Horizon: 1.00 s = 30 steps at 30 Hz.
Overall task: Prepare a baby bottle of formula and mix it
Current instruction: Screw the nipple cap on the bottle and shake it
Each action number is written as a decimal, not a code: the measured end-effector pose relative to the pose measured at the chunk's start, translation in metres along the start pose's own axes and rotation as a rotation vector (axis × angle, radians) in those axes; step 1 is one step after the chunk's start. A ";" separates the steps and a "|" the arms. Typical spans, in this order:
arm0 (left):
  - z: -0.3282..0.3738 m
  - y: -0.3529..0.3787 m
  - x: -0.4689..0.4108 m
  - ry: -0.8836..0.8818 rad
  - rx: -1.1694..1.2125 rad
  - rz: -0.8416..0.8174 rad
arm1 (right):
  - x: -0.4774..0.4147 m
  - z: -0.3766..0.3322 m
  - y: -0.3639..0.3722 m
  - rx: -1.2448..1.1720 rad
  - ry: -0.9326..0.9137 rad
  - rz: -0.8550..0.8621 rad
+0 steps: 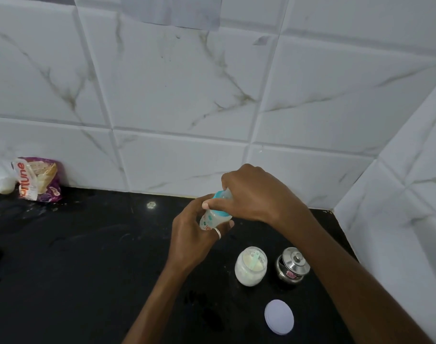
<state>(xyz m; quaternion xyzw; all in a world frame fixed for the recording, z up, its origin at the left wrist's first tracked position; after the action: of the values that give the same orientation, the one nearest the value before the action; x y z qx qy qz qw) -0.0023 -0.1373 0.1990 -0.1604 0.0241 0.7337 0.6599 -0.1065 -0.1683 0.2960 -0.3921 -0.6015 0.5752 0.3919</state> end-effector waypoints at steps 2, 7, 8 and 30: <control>-0.002 -0.001 -0.001 -0.010 0.012 -0.005 | 0.002 0.001 -0.002 -0.027 -0.020 -0.020; -0.006 -0.004 -0.003 -0.018 -0.013 -0.001 | 0.008 -0.012 -0.006 -0.241 -0.228 -0.199; -0.006 -0.004 -0.003 -0.019 -0.012 -0.005 | 0.009 -0.016 -0.006 -0.243 -0.261 -0.210; -0.010 -0.003 -0.003 -0.045 0.016 -0.001 | 0.007 -0.019 -0.004 -0.218 -0.317 -0.204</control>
<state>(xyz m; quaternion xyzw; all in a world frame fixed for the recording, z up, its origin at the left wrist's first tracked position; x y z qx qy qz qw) 0.0030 -0.1417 0.1911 -0.1385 0.0153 0.7367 0.6618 -0.0924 -0.1545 0.3007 -0.2738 -0.7508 0.5188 0.3038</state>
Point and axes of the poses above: each hand's wrist, its own x-axis away from the middle knuckle, its own y-axis out of the palm, z = x × y, the point moved 10 cm from there along -x, towards the middle knuckle
